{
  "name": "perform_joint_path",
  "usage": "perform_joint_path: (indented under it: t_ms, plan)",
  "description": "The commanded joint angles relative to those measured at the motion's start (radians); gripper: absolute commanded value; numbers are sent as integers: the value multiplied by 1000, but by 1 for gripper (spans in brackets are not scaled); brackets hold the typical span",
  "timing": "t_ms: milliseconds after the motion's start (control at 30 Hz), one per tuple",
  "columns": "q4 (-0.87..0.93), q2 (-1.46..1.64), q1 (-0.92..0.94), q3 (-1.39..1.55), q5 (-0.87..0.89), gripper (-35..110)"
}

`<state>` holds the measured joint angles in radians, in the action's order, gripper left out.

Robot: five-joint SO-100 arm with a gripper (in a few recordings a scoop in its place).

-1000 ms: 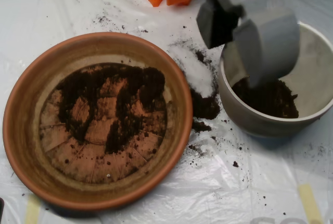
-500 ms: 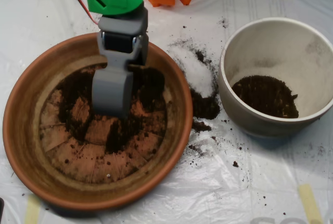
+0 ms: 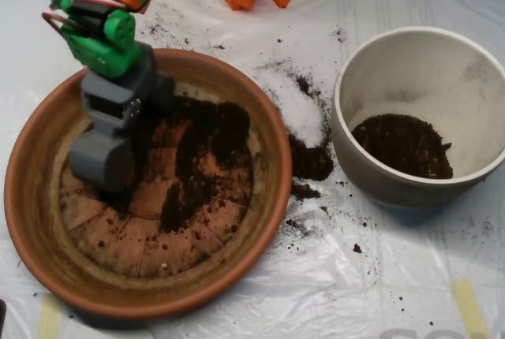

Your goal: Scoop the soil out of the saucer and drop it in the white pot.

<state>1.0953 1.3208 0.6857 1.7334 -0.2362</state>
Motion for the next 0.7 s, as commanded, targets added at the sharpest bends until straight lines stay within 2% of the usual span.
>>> perform_joint_path:
  t_ms: [0, 200, 300, 400, 667]
  plan:
    - [8, -15, 63, -127, -29, 43]
    - [21, -63, 97, -192, -40, 41]
    - [23, -83, 110, -212, -54, 26]
    - [31, -101, 120, -222, -74, 17]
    - [6, -44, 109, -130, -94, 6]
